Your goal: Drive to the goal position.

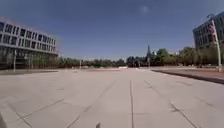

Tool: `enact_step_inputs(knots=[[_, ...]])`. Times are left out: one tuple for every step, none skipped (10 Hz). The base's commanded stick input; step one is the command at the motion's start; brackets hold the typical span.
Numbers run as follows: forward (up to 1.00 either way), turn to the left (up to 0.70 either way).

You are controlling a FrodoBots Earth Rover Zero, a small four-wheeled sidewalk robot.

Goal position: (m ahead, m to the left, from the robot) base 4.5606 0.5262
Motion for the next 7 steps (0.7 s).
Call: enact_step_inputs(knots=[[0.7,0.0],[0.7,0.0],[0.7,0.0],[0.7,0.0],[0.7,0.0],[0.7,0.0],[0.7,0.0]])
